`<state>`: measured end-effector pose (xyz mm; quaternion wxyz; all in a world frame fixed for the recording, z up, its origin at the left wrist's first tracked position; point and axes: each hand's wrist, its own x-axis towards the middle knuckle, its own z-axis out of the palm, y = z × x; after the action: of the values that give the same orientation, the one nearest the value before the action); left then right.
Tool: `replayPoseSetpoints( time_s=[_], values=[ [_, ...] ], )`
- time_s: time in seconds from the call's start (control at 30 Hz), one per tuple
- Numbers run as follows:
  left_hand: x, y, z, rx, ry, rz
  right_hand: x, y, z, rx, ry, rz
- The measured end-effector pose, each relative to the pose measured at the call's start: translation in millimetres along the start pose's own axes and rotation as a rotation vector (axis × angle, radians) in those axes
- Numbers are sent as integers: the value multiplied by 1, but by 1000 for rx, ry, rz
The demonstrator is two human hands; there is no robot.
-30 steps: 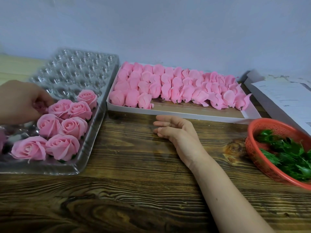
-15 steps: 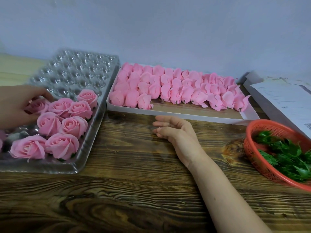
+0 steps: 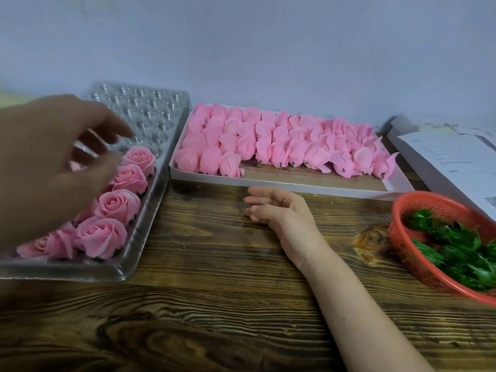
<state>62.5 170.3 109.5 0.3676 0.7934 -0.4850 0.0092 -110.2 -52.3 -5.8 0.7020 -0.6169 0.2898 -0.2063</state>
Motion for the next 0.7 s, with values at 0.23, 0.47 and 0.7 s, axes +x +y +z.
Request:
replayPoseSetpoints(
  time_s=[0.23,0.47,0.7],
  values=[
    [4,67,82,-257,-39,-43,1,1,0,63,24,-4],
    [26,55,157,-539,9,-443,-2,-3,-2,117,111,-54],
    [27,37,175,-536,25,-556,-4,-14,-6,30,257,-143]
  ],
)
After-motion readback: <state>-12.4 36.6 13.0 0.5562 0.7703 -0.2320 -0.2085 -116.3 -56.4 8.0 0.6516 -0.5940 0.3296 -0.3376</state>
